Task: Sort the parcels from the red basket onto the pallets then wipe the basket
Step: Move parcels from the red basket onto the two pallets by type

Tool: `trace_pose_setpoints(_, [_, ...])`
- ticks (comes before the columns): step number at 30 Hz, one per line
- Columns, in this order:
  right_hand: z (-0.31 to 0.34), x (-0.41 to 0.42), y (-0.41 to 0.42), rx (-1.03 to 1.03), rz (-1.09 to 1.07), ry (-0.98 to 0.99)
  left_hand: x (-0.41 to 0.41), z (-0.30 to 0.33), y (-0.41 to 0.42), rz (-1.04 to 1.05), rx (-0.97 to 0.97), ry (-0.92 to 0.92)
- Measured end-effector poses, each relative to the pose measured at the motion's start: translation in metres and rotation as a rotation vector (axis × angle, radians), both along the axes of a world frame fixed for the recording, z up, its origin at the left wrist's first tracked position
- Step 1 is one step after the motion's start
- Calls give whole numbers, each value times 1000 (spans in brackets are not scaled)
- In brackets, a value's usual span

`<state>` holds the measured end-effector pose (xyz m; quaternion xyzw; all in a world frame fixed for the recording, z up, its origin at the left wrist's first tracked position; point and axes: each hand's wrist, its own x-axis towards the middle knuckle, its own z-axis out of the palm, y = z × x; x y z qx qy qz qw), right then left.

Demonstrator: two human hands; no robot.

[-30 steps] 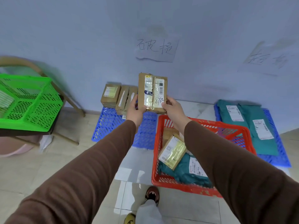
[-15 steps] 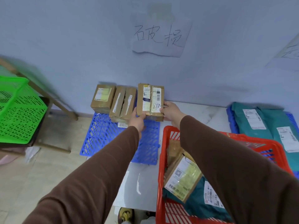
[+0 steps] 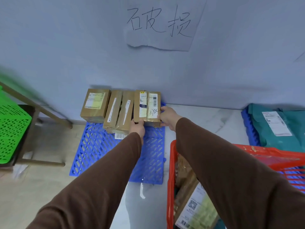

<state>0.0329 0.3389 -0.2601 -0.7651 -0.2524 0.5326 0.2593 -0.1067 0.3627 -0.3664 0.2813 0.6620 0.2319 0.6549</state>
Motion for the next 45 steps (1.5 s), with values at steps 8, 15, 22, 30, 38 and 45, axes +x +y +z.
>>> trace_pose_setpoints(8, [-18, 1, 6, -34, 42, -4, 0, -30, 15, -16, -10, 15])
trace_pose_setpoints(15, [24, -8, -13, 19, 35, 83, -1, 66, -20, -84, -78, -109])
trace_pose_setpoints(22, [85, -6, -57, 163, -16, -9, -18, 143, -54, -311, 146, -82])
trace_pose_setpoints(30, [171, -12, -135, 318, -95, -64, -14, 236, -103, -456, 322, -172])
trace_pose_setpoints(38, [196, 10, -245, 269, -264, -100, -11, 273, -187, -577, 326, -214])
trace_pose_setpoints(45, [161, 21, -319, 126, -444, 34, 6, 246, -252, -620, 261, -99])
